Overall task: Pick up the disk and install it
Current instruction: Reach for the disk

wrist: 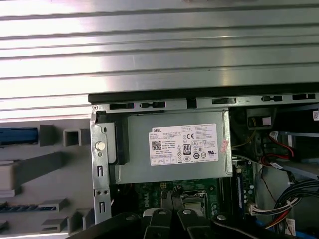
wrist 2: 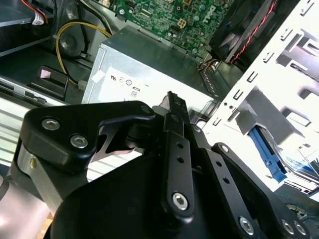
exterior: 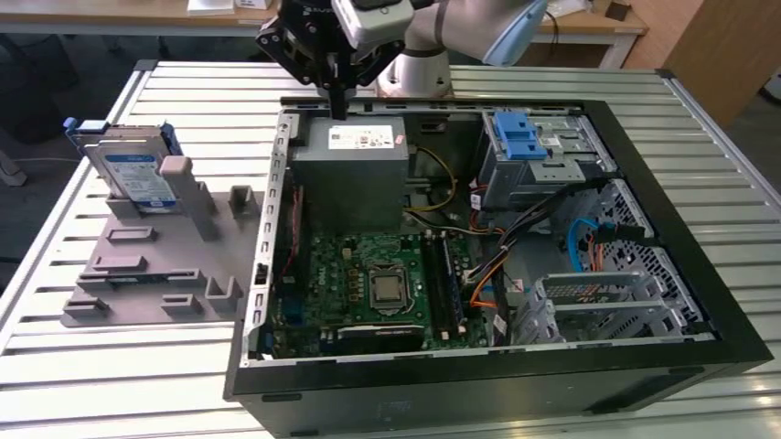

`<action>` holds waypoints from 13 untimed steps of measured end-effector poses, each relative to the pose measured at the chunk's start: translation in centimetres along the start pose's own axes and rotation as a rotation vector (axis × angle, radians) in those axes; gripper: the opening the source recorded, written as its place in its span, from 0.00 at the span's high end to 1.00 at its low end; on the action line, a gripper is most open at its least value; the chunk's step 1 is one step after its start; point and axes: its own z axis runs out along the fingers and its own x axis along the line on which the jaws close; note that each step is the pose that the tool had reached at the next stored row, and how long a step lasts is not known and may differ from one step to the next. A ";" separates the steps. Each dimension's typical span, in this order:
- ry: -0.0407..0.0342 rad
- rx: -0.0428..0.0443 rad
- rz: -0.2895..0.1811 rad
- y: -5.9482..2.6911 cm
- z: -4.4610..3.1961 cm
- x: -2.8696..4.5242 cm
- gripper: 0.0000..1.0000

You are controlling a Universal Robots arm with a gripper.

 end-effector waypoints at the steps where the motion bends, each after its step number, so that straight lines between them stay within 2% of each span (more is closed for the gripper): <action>1: 0.0000 0.0000 0.000 0.00 0.00 0.06 0.89; 13: 0.0000 0.0000 0.000 -0.04 0.06 0.53 0.89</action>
